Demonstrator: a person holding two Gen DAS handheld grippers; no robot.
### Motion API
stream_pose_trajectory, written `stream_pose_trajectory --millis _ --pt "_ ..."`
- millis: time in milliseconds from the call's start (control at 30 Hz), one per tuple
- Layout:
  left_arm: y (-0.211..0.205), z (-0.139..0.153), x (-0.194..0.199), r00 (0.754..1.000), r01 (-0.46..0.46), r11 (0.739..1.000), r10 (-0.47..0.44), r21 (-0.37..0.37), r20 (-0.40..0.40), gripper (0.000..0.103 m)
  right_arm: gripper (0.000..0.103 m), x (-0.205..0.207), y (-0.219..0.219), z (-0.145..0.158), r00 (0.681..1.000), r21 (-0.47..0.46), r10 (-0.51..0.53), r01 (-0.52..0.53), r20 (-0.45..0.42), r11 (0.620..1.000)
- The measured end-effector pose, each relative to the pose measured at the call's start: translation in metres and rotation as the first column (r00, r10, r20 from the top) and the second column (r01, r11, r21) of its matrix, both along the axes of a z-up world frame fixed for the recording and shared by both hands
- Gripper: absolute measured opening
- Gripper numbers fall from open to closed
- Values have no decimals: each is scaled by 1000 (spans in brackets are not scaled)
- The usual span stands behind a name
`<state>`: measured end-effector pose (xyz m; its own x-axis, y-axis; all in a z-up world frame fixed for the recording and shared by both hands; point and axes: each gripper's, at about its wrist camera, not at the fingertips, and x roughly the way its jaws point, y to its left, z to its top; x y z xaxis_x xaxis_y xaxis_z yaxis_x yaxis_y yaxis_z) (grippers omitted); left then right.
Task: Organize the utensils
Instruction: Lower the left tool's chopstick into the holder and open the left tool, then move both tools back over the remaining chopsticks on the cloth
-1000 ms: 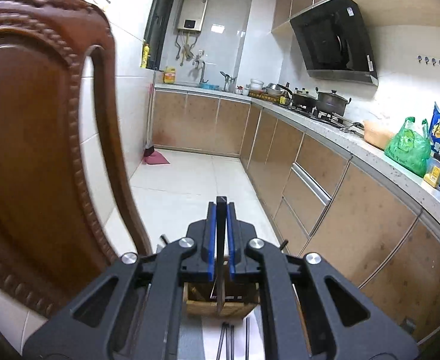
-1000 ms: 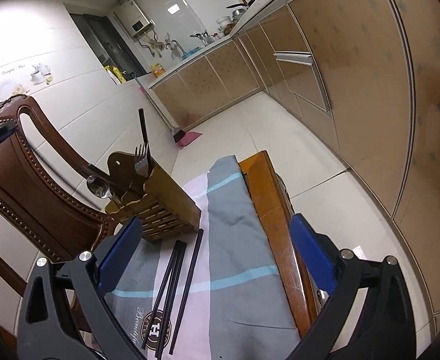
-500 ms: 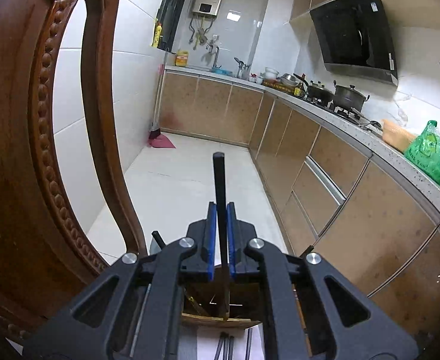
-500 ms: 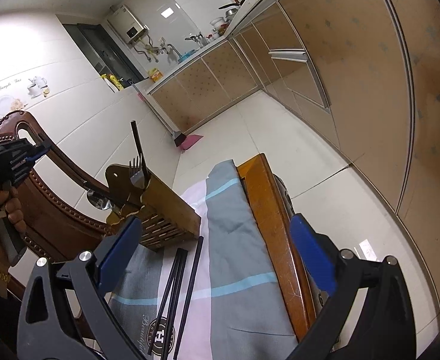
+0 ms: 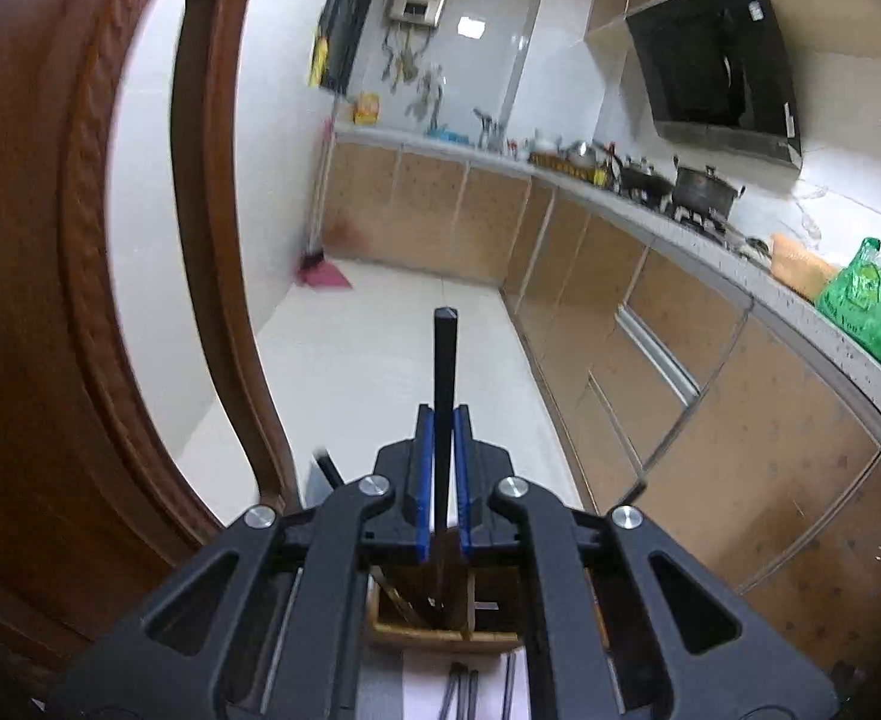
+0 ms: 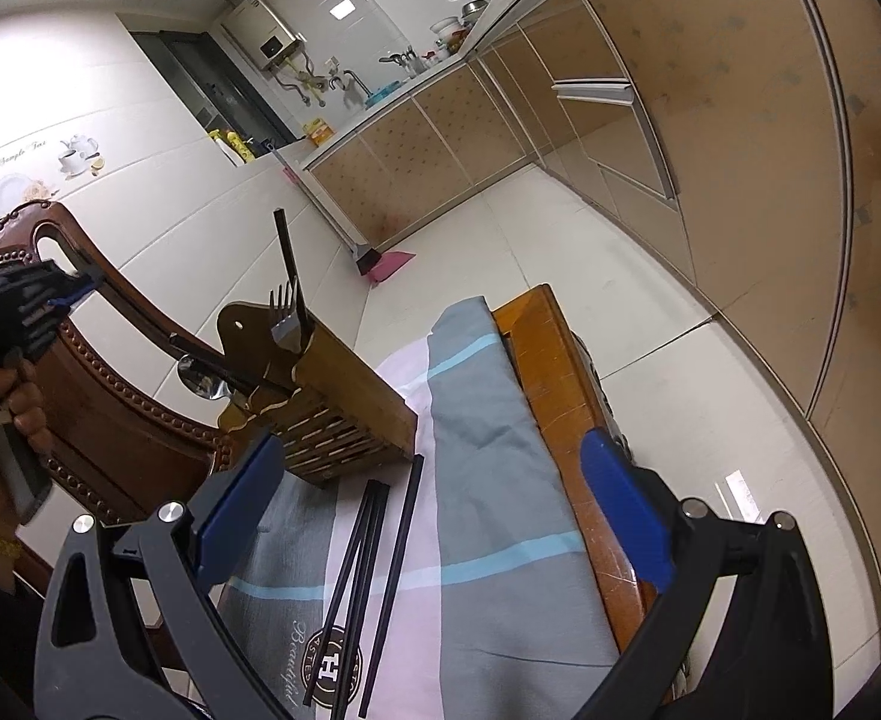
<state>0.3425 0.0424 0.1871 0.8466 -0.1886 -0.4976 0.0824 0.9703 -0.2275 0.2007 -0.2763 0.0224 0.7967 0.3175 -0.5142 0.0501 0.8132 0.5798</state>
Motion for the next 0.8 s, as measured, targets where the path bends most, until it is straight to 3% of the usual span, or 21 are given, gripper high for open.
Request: stream_pose_trajectory --millis 67,133,167,333,533,633,700,800 --pt "-7 -30 9 993 62 998 -62 -3 -96 12 97 0 1 0 1000 -2 5 -5 -2 1000" --pt "-13 -59 6 979 105 994 -96 43 -178 72 97 0 1 0 1000 -6 9 -9 -3 1000" --pt "-15 -74 -7 978 115 990 -99 83 -181 77 97 0 1 0 1000 -6 10 -10 -3 1000" --pt "-28 -135 -85 951 227 955 -176 189 -256 85 97 0 4 1 999 -26 36 -36 -6 999" --pt "-42 -194 -162 893 288 945 -206 157 -400 88 97 -3 17 -4 995 -65 90 -93 -44 994" --pt "-55 -207 -177 885 315 930 -216 188 -412 88 97 -9 33 -7 985 -114 143 -153 -93 982" --pt "-57 -215 -171 889 290 926 -167 243 -426 88 97 -14 52 -14 964 -180 209 -238 -166 954" --pt "-50 -217 -165 877 281 936 -161 212 -453 88 97 -24 74 -19 947 -252 249 -296 -201 921"
